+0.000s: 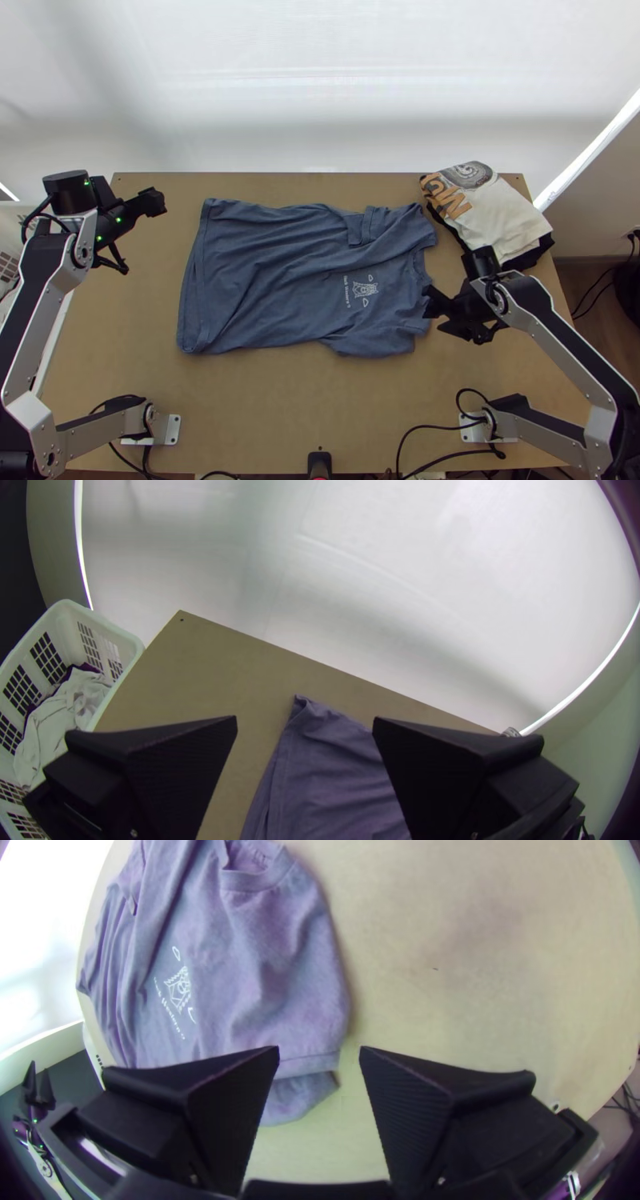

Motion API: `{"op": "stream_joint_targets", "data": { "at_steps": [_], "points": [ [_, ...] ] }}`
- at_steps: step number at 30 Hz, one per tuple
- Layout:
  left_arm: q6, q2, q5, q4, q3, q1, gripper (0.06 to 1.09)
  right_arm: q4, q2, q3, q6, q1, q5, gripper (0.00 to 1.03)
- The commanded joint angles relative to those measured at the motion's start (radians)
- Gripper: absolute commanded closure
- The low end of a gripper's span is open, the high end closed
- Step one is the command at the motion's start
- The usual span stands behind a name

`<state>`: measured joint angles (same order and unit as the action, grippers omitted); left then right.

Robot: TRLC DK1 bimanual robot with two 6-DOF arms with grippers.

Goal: Fold the t-shirt

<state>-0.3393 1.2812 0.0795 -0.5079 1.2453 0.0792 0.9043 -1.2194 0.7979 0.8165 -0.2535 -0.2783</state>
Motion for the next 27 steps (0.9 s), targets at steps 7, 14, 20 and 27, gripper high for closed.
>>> {"op": "stream_joint_targets", "data": {
  "at_steps": [7,14,20,27],
  "points": [
    [0.013,-0.023,-0.011,-0.015,-0.007,0.007,0.10,0.074,-0.032,-0.032,-0.033,-0.023,-0.018,0.36],
    [0.011,-0.016,-0.012,-0.015,-0.001,0.001,0.10,0.062,-0.126,-0.023,-0.037,-0.046,-0.025,0.45],
    [0.014,-0.013,-0.012,-0.015,0.008,0.008,0.10,0.050,-0.215,-0.011,-0.079,-0.050,-0.025,0.45],
    [0.020,-0.005,-0.012,-0.015,0.016,0.013,0.10,0.001,-0.249,-0.006,-0.100,-0.066,-0.025,0.45]
  ]
}}
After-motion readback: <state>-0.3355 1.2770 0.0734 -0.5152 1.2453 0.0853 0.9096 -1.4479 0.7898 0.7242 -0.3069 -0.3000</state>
